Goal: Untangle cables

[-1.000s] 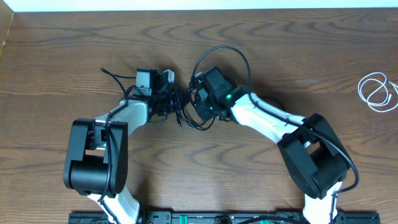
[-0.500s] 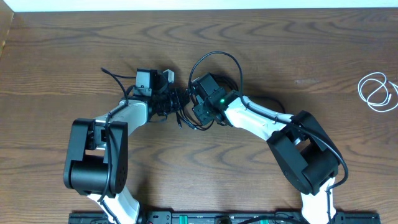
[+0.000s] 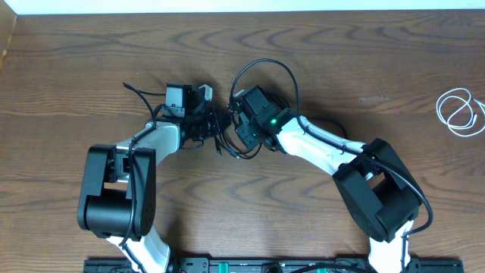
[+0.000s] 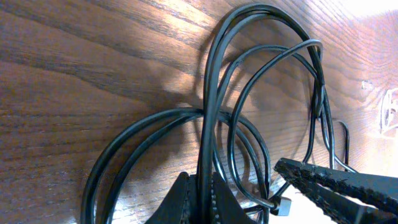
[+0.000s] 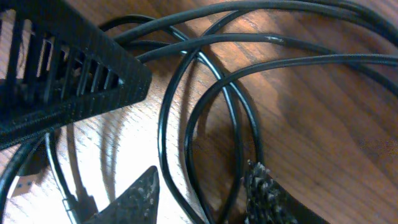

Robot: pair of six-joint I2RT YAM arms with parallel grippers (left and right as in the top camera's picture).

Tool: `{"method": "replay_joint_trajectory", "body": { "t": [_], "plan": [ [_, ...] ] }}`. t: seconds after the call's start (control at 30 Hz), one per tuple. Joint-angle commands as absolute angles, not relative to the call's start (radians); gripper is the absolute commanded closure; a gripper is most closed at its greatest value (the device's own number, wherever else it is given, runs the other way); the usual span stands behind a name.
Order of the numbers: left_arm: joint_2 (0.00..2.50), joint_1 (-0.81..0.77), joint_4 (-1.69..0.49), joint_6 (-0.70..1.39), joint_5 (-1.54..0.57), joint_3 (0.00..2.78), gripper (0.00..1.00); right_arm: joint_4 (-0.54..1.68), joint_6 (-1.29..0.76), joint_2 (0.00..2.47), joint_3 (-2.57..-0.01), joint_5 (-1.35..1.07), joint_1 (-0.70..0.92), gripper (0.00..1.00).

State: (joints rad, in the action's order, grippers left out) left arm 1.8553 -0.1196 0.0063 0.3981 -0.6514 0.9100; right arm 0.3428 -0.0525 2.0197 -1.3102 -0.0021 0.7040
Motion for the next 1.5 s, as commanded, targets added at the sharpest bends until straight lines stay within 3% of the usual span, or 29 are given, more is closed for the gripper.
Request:
{"method": "replay_joint_trajectory", "body": {
  "t": [0.0,0.6,0.9,1.3,1.37,1.43,1.47],
  "plan": [
    [1.833,-0.117,0.004,0.386,-0.642,0.916,0.92,0.353,-0.043,1.996,-1.325,0.041,0.699,0.63],
    [1.833,-0.117,0.004,0.386,-0.642,0.916,0.92,0.405,-0.035,2.000,-1.308,0.039,0.715,0.71],
    [1.833,-0.117,0.004,0.386,-0.642,0.916,0.92,0.361,0.019,2.021,-1.291,0.046,0.721,0.83],
    [1.833,-0.117,0.004,0.386,-0.642,0.916,0.92,0.349,0.016,2.030,-1.257,0.042,0.722,0.76],
    [1.833,-0.117,0.004,0.386,-0.642,0.916,0.92,0.344,0.016,2.032,-1.249,0.043,0.722,0.82],
    [1.833,-0.117,0.004,0.386,-0.642,0.916,0.92,0.343,0.016,2.031,-1.249,0.046,0.719,0.99],
    [1.833,-0.117,0.004,0.386,-0.642,0.916,0.92,0.339,0.016,2.031,-1.249,0.047,0.719,0.99]
  ]
}}
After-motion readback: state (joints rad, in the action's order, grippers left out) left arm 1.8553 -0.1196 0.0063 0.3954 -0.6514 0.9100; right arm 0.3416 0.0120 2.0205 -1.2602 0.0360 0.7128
